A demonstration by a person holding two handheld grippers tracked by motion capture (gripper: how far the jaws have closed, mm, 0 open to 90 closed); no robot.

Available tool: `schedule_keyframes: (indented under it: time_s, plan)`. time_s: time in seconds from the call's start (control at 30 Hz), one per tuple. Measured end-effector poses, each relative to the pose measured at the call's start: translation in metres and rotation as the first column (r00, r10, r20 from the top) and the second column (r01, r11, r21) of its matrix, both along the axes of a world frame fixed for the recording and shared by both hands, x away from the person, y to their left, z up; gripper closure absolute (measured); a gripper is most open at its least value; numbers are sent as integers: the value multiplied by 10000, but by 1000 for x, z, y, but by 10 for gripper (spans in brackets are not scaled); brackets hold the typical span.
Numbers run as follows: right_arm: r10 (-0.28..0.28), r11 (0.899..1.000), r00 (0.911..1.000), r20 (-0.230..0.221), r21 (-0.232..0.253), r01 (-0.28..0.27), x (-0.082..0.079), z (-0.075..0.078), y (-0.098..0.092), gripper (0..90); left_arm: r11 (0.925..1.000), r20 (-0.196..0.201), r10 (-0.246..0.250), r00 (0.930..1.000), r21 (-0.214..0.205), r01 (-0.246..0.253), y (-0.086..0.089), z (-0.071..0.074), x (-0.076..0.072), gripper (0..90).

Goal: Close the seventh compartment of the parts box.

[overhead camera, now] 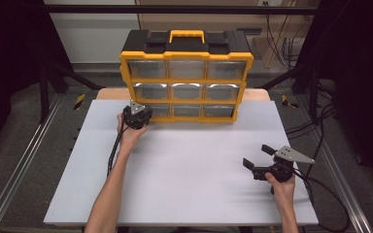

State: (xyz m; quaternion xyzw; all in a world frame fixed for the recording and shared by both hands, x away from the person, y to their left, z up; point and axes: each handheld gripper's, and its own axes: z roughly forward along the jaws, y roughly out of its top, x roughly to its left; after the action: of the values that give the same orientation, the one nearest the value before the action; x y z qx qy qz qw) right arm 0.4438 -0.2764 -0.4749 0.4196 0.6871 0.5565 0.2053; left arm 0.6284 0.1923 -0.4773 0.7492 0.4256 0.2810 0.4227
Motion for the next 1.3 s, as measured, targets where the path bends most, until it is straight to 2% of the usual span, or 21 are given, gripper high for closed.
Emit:
schedule_keyframes:
  time_s: [0.3, 0.5, 0.73, 0.97, 1.07, 1.17, 1.3]
  plan:
    - [-62, 10000, 10000, 46, -10, 62, 0, 0, -1, 4, 10000, 3, 7, 10000, 26, -7, -1, -1, 2, 887]
    - [-55, 10000, 10000, 45, 2, 55, 0, 0, -1, 4, 10000, -132, -72, 9999, -5, 72, -1, 0, -1, 887]
    - [-65, 10000, 10000, 68, 36, 65, 0, 0, -1, 4, 9986, -99, -323, 9994, -423, 319, -2, 5, -11, 875]
    - [-78, 10000, 9999, 71, 47, 77, 0, 0, -1, 4, 9955, -156, -651, 9978, -700, 639, -3, 10, -25, 786]
    - [-78, 10000, 9999, 68, 49, 78, 0, 0, -1, 4, 9928, -238, -882, 9958, -829, 860, -5, 13, -31, 717]
    - [-94, 9999, 9999, 102, 41, 94, 0, 1, -1, 4, 9872, -295, -1066, 9939, -1223, 1022, -5, 16, -36, 612]
    - [-124, 9999, 9999, 104, 107, 123, 0, 1, -2, 4, 9836, -222, -1157, 9930, -1420, 1114, -6, 19, -45, 499]
